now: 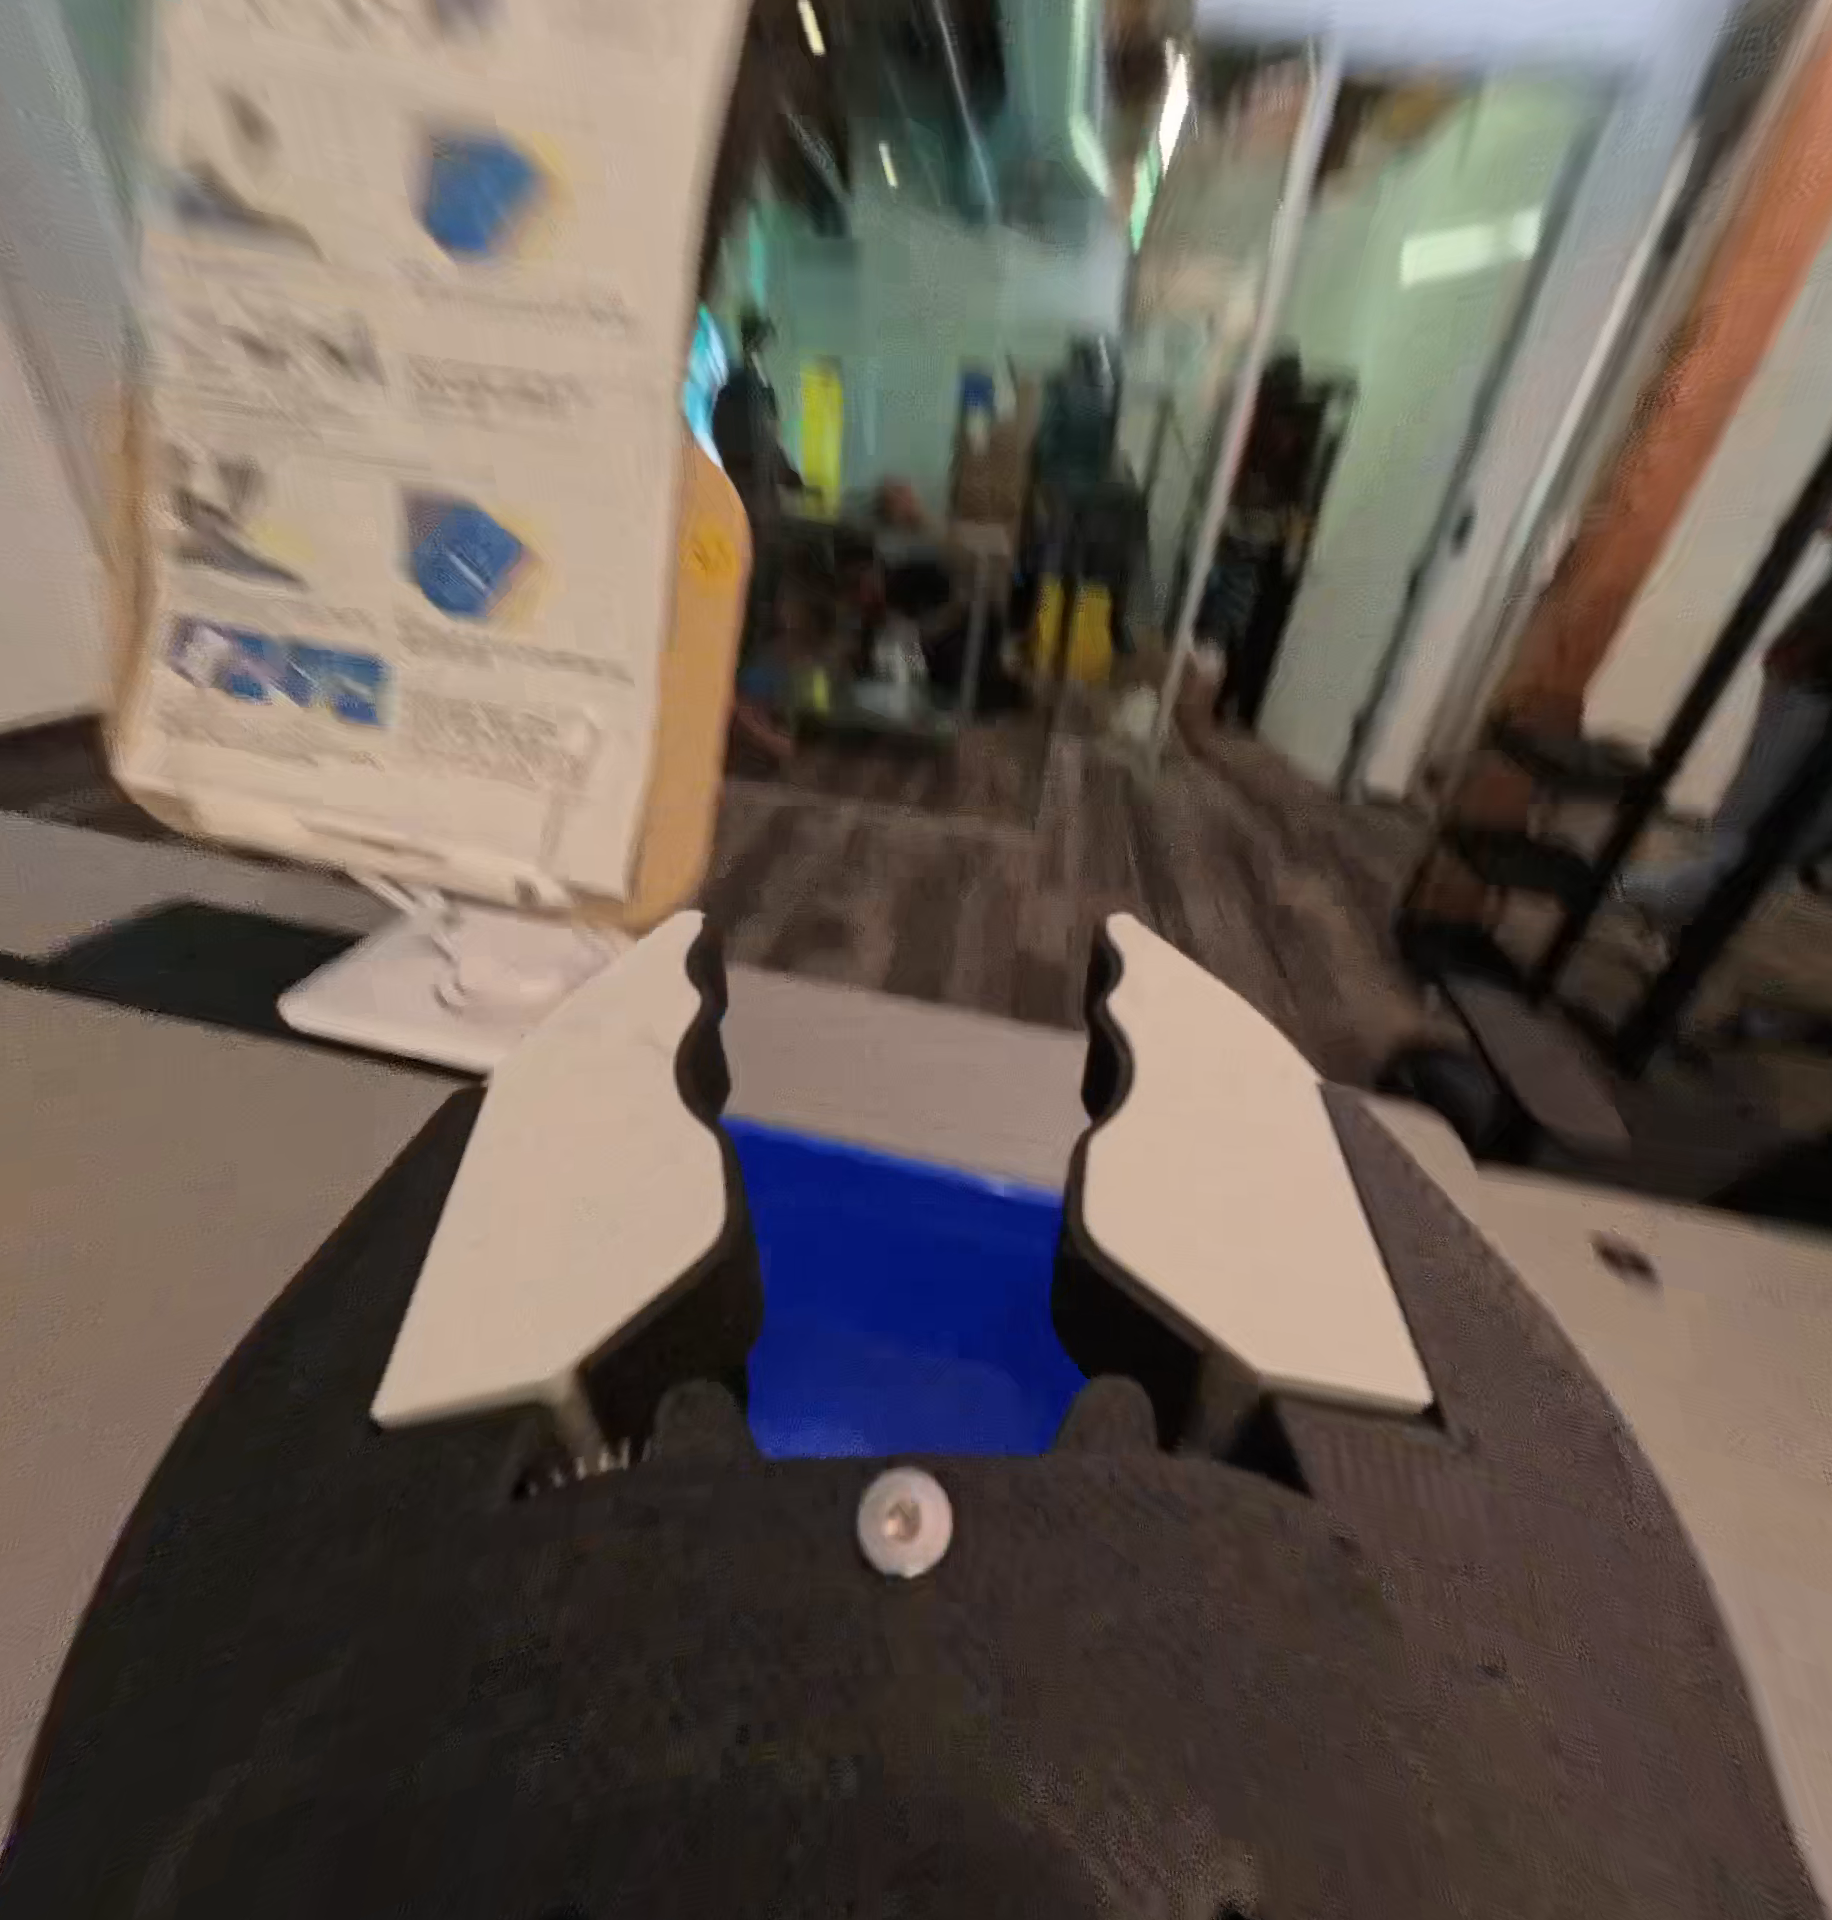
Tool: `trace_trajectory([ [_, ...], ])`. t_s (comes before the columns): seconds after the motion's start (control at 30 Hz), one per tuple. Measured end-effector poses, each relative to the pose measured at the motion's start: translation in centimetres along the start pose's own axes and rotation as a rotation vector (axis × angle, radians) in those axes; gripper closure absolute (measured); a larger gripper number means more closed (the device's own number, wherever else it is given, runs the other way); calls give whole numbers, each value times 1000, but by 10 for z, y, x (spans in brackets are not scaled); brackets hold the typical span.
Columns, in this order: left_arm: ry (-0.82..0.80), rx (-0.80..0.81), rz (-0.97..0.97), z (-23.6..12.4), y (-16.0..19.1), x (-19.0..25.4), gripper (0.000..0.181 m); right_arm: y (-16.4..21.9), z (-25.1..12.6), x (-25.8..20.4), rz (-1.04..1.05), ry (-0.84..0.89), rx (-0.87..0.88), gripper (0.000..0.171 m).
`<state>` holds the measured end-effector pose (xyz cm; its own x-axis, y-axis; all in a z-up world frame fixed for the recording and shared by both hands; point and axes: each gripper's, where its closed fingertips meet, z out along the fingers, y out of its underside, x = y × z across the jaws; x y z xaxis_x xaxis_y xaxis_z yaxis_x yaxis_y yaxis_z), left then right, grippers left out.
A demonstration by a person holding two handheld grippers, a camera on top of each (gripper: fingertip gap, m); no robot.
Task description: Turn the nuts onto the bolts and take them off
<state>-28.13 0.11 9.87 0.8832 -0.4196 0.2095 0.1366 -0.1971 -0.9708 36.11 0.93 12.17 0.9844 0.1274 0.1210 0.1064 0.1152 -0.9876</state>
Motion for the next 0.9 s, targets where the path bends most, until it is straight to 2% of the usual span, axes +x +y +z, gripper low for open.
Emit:
trace_trajectory([
  [0.03,15,26,57,11,-1,10,138,-24,-4,-16,-15,-33,135,108],
  [0.1,18,22,129,35,6,22,136,-48,-4,-48,-34,-123,219,114],
  [0.2,6,-227,91,68,43,26,128,-68,0,-81,-49,-210,270,116],
  [0.27,32,-374,77,81,67,29,136,-77,0,-95,-72,-250,288,122],
  [0.37,14,-511,149,97,93,21,152,-71,5,-111,-128,-310,228,126],
  [0.5,205,-697,495,126,116,23,153,-45,12,-115,-249,-332,170,129],
  [0.57,229,-833,601,129,130,10,154,-32,16,-113,-280,-348,123,129],
  [0.63,281,-946,599,131,143,7,155,-26,18,-109,-305,-354,98,129],
  [0.77,378,-972,653,144,164,11,157,-24,16,-97,-353,-323,78,129],
  [0.9,418,-1073,745,143,194,-1,159,-24,9,-88,-369,-312,75,129],
])
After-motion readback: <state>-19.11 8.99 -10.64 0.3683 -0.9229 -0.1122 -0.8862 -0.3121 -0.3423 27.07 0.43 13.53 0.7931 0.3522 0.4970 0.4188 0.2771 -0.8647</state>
